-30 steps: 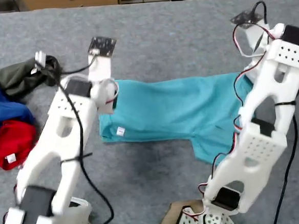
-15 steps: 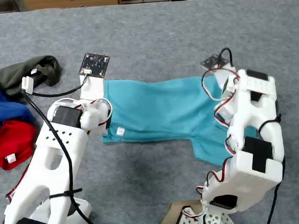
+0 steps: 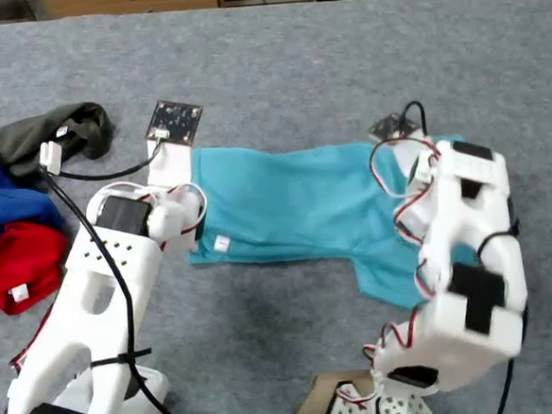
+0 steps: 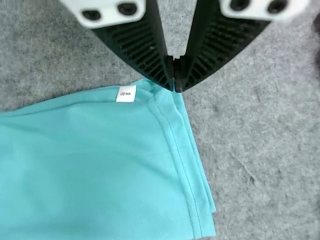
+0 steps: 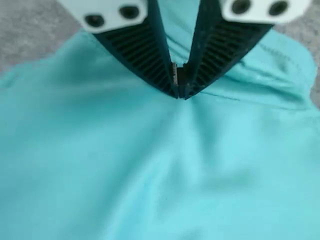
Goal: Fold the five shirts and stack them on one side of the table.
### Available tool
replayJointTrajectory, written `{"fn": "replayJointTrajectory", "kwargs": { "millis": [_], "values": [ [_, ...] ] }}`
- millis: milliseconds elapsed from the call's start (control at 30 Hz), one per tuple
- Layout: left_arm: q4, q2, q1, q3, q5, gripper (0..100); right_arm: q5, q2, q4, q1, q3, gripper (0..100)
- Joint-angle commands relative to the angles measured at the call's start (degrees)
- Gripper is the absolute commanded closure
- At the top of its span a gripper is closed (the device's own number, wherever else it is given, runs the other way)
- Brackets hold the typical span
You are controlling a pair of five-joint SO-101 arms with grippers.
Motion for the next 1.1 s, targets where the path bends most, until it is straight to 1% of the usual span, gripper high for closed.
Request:
{"fn": "replayJointTrajectory", "kwargs": {
  "millis": [0, 133, 233, 367, 467, 600, 833, 1067],
  "values": [
    [0.79, -1.98, 0.00, -0.35, -0.18, 98, -0.44, -9.36, 0.53, -0.48, 1.89, 98.7],
    [0.97, -1.98, 0.00, -0.35, -0.18, 98, -0.35, -15.25, -2.90, -0.48, 6.73, 98.7],
    [0.97, -1.98, 0.00, -0.35, -0.18, 98, -0.35, -15.78, -6.59, -0.84, 11.30, 98.7],
    [0.97, -1.98, 0.00, -0.35, -0.18, 98, 2.02, -15.78, -16.88, -0.75, 18.33, 98.6],
    [0.97, -1.98, 0.00, -0.35, 0.00, 98, 3.16, -15.78, -21.10, -0.48, 21.49, 98.6],
    [1.05, -1.98, 0.00, -0.35, -0.18, 98, 4.04, -16.13, -20.84, -0.48, 22.81, 98.9],
    [1.05, -1.98, 0.00, -0.35, -0.18, 98, 4.04, -16.31, -14.59, -0.40, 23.25, 98.9],
    [1.05, -1.98, 0.00, -0.35, -0.18, 98, 4.04, -16.40, -12.22, -0.40, 23.25, 98.9]
  ]
}}
